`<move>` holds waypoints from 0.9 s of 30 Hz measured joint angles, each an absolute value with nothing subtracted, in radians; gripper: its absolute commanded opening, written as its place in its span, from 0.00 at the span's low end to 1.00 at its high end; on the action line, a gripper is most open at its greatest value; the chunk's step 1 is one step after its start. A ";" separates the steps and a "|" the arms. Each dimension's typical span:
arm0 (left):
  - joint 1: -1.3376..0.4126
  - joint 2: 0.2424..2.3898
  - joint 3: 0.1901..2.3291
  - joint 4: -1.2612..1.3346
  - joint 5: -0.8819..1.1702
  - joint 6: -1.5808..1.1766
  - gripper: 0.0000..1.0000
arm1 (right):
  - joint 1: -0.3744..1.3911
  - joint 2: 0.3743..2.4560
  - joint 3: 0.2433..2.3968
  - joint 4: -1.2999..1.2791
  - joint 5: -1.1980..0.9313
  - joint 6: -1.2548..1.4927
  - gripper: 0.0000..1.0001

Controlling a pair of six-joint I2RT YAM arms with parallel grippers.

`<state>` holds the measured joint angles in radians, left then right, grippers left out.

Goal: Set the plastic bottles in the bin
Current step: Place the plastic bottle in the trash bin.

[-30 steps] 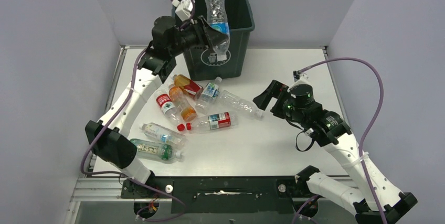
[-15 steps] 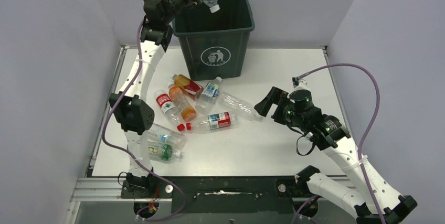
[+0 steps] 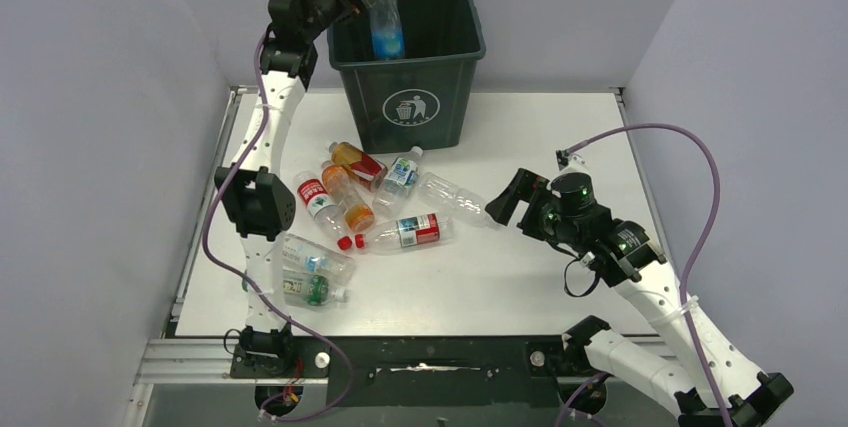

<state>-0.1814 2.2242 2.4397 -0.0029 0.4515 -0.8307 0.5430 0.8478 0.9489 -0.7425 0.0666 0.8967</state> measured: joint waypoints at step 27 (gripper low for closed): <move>-0.218 1.662 1.951 -0.258 0.501 -0.701 0.84 | 0.374 1.143 0.916 -0.563 0.007 0.656 0.84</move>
